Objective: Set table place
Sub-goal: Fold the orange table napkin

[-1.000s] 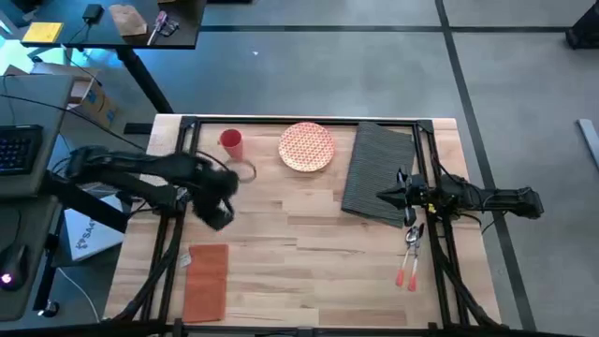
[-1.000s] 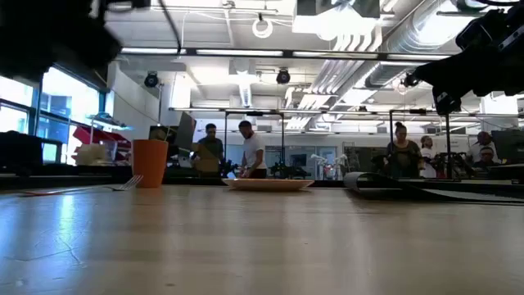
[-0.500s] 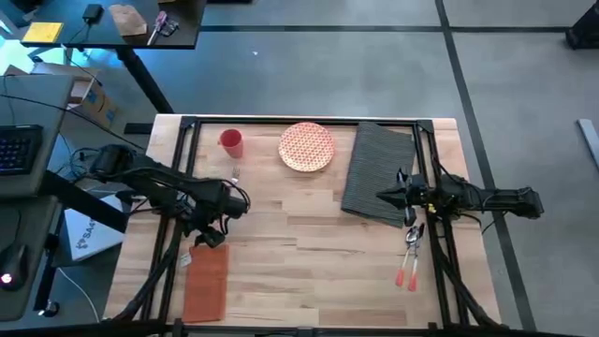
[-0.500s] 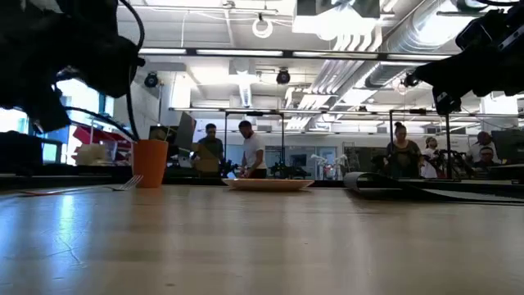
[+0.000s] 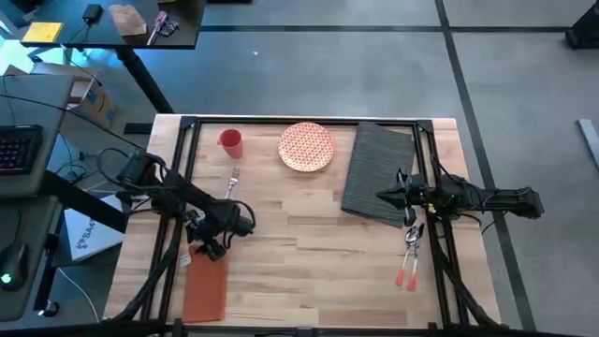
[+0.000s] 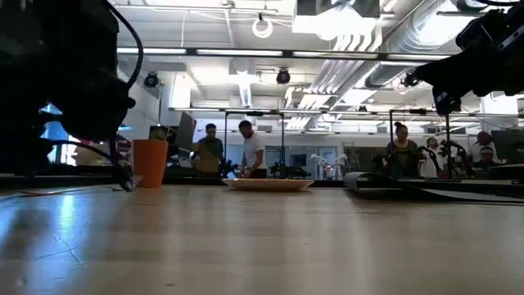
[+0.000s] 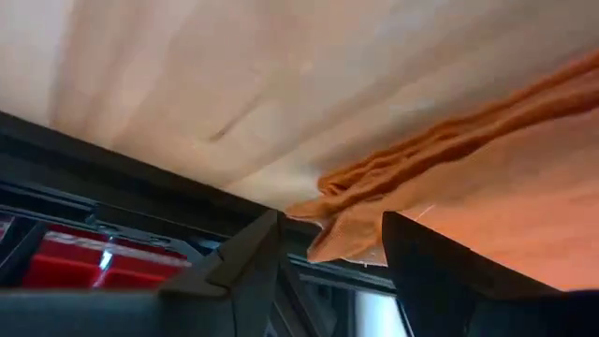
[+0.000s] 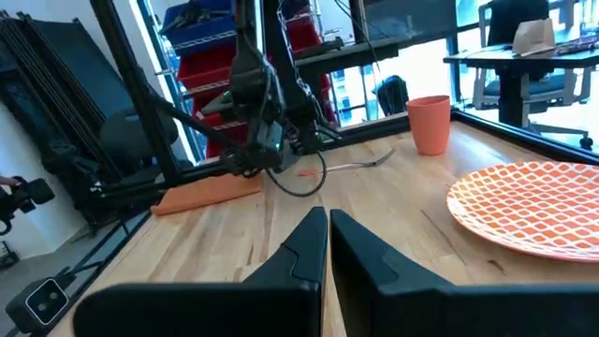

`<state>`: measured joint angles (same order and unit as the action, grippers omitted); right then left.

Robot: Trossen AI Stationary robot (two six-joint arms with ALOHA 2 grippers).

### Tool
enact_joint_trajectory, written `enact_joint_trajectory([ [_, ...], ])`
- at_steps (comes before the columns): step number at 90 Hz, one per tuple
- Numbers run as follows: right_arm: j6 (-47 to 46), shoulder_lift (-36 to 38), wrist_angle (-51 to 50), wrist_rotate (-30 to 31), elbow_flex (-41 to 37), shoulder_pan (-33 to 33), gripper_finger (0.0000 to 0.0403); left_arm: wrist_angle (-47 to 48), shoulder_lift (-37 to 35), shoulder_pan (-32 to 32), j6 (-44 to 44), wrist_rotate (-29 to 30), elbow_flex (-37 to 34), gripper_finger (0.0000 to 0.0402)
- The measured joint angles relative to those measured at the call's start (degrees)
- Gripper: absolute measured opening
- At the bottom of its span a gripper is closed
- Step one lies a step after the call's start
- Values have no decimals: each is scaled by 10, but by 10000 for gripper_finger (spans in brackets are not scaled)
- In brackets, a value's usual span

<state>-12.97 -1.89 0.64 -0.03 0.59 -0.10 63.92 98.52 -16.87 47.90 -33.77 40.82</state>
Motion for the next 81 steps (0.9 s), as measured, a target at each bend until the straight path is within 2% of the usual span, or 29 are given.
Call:
enact_joint_trajectory([
  [9, 0, 0, 0, 0, 0, 0, 0, 5, 0, -9, 0, -8, 4, 131],
  [22, 0, 0, 0, 0, 0, 0, 0, 29, 0, -16, -16, -9, 26, 65],
  [35, 0, 0, 0, 0, 0, 0, 0, 65, 0, -17, -34, 11, 62, 9],
  [60, 0, 0, 0, 0, 0, 0, 0, 206, -14, -9, -97, 106, 214, 0],
  [72, 0, 0, 0, 0, 0, 0, 0, 222, -46, 8, -103, 124, 333, 0],
  [81, 0, 0, 0, 0, 0, 0, 0, 217, -65, 17, -111, 140, 448, 0],
])
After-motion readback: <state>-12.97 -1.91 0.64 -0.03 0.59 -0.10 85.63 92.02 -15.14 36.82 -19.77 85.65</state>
